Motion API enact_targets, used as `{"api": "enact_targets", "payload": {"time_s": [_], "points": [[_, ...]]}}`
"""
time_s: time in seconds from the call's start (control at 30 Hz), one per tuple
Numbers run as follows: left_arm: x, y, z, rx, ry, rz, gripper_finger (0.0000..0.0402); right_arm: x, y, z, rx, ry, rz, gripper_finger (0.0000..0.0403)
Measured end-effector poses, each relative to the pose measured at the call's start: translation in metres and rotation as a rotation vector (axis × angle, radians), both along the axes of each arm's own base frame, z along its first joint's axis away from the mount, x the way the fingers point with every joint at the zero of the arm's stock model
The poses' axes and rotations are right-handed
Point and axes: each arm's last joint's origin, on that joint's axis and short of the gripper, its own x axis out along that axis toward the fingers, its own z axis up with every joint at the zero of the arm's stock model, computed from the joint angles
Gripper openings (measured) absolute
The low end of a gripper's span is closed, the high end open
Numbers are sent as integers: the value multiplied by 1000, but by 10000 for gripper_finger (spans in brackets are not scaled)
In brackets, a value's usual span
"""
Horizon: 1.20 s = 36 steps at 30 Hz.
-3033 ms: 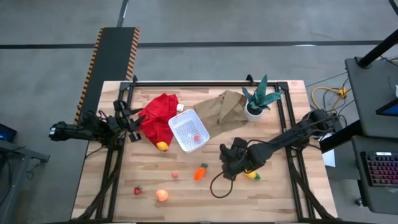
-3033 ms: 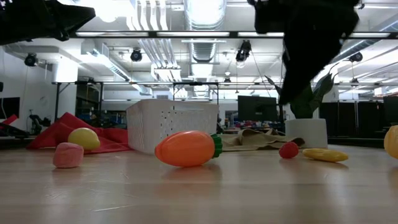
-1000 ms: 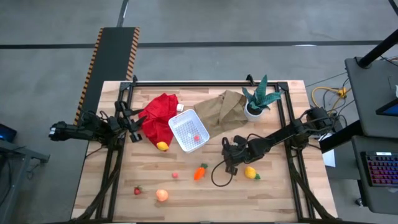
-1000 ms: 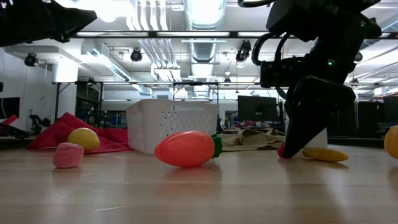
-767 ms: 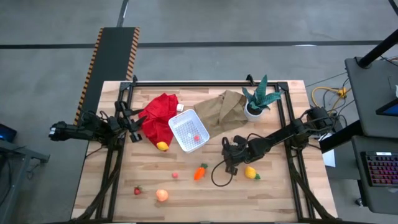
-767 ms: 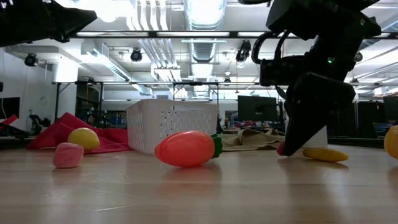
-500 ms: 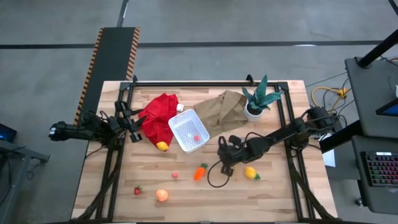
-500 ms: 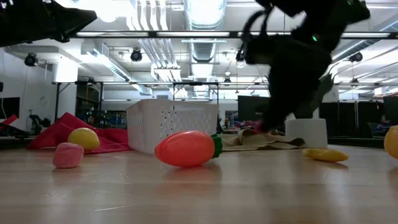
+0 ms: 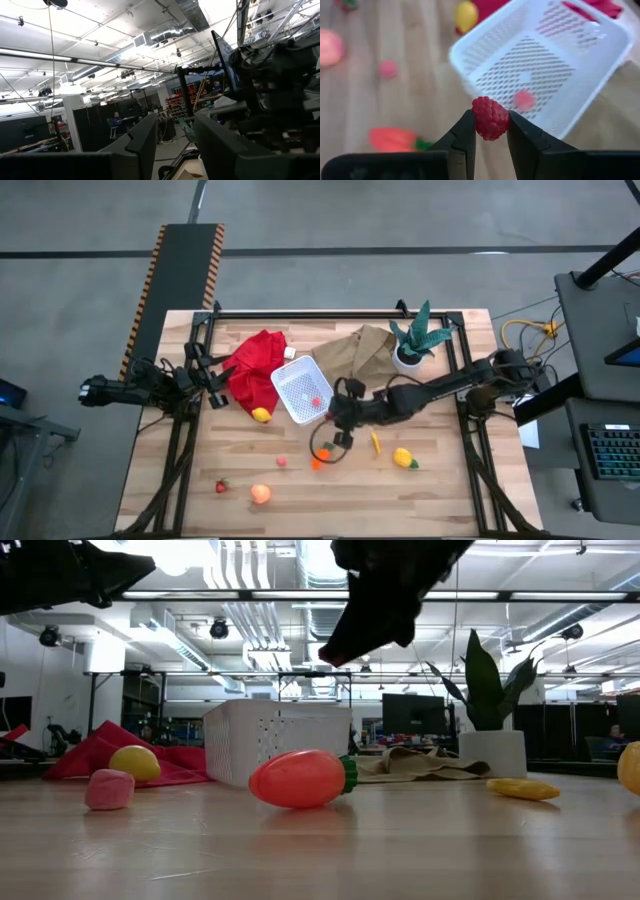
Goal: Pick and placing Produce into tupperware
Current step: Put the right toy strawberry into the white bin
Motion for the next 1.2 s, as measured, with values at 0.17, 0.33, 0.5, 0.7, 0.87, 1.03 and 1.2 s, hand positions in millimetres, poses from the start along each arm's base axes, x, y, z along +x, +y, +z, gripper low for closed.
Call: {"api": "enact_targets", "payload": {"time_s": [0.17, 0.33, 0.5, 0.7, 0.87, 1.03, 1.2], "points": [[0, 0, 1, 0, -3, 0, 118, 6, -26, 3, -6, -13, -57, 79], [0, 0, 1, 0, -2, 0, 118, 9, -43, 0, -15, -5, -78, 79], [0, 0, 1, 0, -4, 0, 118, 14, -53, -11, 25, 27, -62, 78], [-1, 0, 1, -1, -10, 0, 118, 27, -53, -27, 35, 81, -41, 79], [0, 0, 1, -1, -5, 0, 118, 29, -54, -28, 22, 155, -43, 85], [0, 0, 1, 0, -2, 0, 118, 30, -54, -30, 21, 190, -44, 112], [0, 0, 0, 0, 0, 0, 118, 29, -54, -29, 22, 193, -46, 130]]}}
